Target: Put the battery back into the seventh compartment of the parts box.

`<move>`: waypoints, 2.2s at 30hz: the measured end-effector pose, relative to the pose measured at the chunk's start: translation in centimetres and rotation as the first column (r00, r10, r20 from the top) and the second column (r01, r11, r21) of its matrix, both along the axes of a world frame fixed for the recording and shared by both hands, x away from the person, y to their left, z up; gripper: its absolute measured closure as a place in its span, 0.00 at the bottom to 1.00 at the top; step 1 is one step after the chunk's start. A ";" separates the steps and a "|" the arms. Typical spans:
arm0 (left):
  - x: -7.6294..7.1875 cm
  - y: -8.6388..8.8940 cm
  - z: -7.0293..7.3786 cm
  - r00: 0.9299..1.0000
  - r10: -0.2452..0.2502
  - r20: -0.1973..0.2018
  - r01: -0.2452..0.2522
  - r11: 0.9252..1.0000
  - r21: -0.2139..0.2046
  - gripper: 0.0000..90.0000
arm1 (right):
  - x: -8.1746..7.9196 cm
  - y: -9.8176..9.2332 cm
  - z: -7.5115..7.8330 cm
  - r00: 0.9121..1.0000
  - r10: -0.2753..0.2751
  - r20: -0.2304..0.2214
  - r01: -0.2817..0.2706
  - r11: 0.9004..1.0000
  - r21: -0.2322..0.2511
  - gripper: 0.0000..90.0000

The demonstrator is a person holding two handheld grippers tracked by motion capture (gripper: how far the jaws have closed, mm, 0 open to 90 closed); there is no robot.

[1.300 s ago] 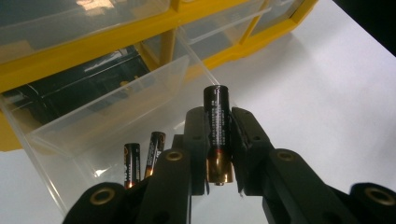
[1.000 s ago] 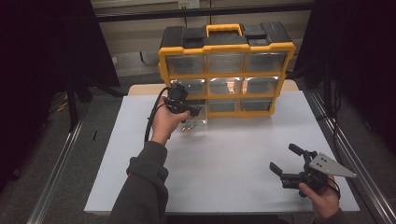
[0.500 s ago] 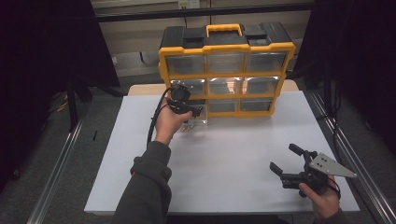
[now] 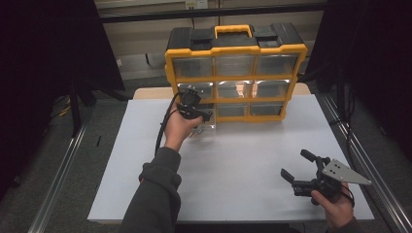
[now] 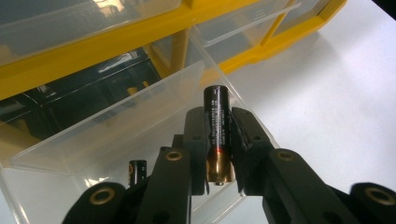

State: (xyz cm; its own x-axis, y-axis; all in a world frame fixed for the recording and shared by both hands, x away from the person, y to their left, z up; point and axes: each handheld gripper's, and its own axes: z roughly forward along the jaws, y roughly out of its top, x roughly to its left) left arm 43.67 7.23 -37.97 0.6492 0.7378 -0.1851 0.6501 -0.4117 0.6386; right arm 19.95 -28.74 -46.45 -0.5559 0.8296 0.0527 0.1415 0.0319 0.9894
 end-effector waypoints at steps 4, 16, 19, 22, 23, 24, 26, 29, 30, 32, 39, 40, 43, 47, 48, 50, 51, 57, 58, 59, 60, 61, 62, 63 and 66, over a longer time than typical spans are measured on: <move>0.1 0.0 -0.1 1.000 -0.003 -0.009 0.003 1.000 -0.001 0.86 | 0.0 0.0 0.0 1.000 0.001 0.000 -0.001 1.000 0.000 0.02; 0.4 0.0 -0.3 1.000 0.014 0.002 -0.014 1.000 -0.007 0.86 | 0.0 0.0 0.0 1.000 -0.001 -0.002 0.001 1.000 -0.003 0.02; 0.5 0.0 -0.4 1.000 0.019 0.004 -0.019 1.000 -0.012 0.86 | 0.0 0.0 0.0 1.000 -0.002 -0.001 0.002 1.000 -0.002 0.02; 0.6 0.0 -0.5 1.000 0.028 0.002 -0.028 0.999 -0.017 0.86 | 0.0 0.0 0.0 1.000 -0.001 -0.003 0.001 1.000 0.000 0.02; 0.6 0.0 -0.6 1.000 0.028 0.002 -0.028 0.999 -0.016 0.86 | 0.0 0.0 0.0 1.000 0.000 -0.001 0.000 1.000 0.000 0.02; 0.6 0.0 -0.6 1.000 0.028 0.004 -0.028 1.000 -0.013 0.86 | 0.0 0.0 0.0 1.000 -0.001 -0.001 0.001 1.000 -0.001 0.02; 0.6 -0.1 -0.7 0.999 0.033 0.001 -0.033 0.999 -0.010 0.86 | 0.0 0.0 0.0 1.000 0.001 -0.001 -0.001 1.000 0.000 0.02; 0.7 -0.2 -0.8 1.000 0.026 0.000 -0.026 1.000 -0.010 0.86 | 0.0 0.0 0.0 1.000 0.001 -0.001 -0.001 1.000 -0.001 0.02; 0.7 -0.3 -0.8 1.000 0.026 -0.001 -0.026 1.000 -0.008 0.86 | 0.0 0.0 0.0 1.000 -0.002 0.000 0.002 1.000 -0.002 0.02; 0.7 -0.4 -0.9 1.000 0.030 0.002 -0.030 1.000 -0.006 0.86 | 0.0 0.0 0.0 1.000 0.000 0.000 0.000 1.000 -0.002 0.02; 0.7 -0.5 -1.0 0.999 0.036 -0.001 -0.036 0.999 -0.006 0.86 | 0.0 0.0 0.0 1.000 -0.001 -0.001 0.001 1.000 -0.002 0.02; 0.7 -0.5 -1.0 0.999 0.036 0.000 -0.036 0.999 -0.003 0.86 | 0.0 0.0 0.0 1.000 0.000 -0.001 0.000 1.000 -0.002 0.02; 0.8 -0.5 -1.1 0.999 0.036 0.000 -0.036 0.999 0.002 0.86 | 0.0 0.0 0.0 1.000 -0.001 -0.001 0.001 1.000 -0.003 0.02; 0.7 -0.6 -1.1 0.999 0.037 0.004 -0.037 0.999 -0.007 0.89 | 0.0 0.0 0.0 1.000 0.000 -0.002 0.000 1.000 0.001 0.02; 0.8 -0.6 -1.1 0.999 0.037 0.007 -0.037 0.999 -0.009 0.89 | 0.0 0.0 0.0 1.000 -0.001 -0.001 0.001 1.000 -0.003 0.02; 0.7 -0.5 -1.1 0.999 0.033 0.006 -0.033 0.999 -0.015 0.87 | 0.0 0.0 0.0 1.000 -0.001 0.000 0.001 1.000 -0.003 0.02; 0.7 -0.5 -1.1 0.999 0.033 0.006 -0.033 0.999 -0.015 0.86 | 0.0 0.0 0.0 1.000 -0.001 0.000 0.001 1.000 -0.003 0.02; 0.4 -0.1 -0.8 0.999 0.028 0.020 -0.028 0.999 -0.032 0.76 | 0.0 0.0 0.0 1.000 0.000 -0.003 0.000 1.000 -0.001 0.03; 0.3 0.1 -0.7 0.999 0.023 0.022 -0.022 0.999 -0.042 0.73 | 0.0 0.0 0.0 1.000 -0.002 -0.004 0.002 1.000 0.004 0.03; 0.3 0.1 -0.7 0.999 0.023 0.022 -0.022 0.999 -0.042 0.71 | 0.0 0.0 0.0 1.000 -0.002 -0.004 0.002 1.000 0.004 0.03; 0.0 0.3 -0.6 0.999 0.013 0.032 -0.011 0.999 -0.048 0.68 | 0.0 0.1 0.0 1.000 -0.002 -0.003 0.002 1.000 0.004 0.03; 0.0 0.3 -0.6 0.999 0.013 0.032 -0.011 0.999 -0.048 0.67 | 0.0 0.1 0.0 1.000 -0.002 -0.003 0.002 1.000 0.004 0.03; -0.1 0.4 -0.5 1.000 0.013 0.027 -0.012 0.998 -0.058 0.64 | 0.0 0.0 0.0 1.000 -0.003 -0.004 0.003 1.000 0.001 0.03; -0.2 0.5 -0.4 0.999 0.010 0.033 -0.008 0.998 -0.060 0.64 | 0.0 0.0 0.0 1.000 -0.003 -0.004 0.003 1.000 0.001 0.03; -0.7 0.9 -0.3 0.999 -0.001 0.043 0.005 0.997 -0.080 0.57 | 0.0 0.1 0.0 1.000 -0.006 -0.004 0.006 1.000 0.003 0.03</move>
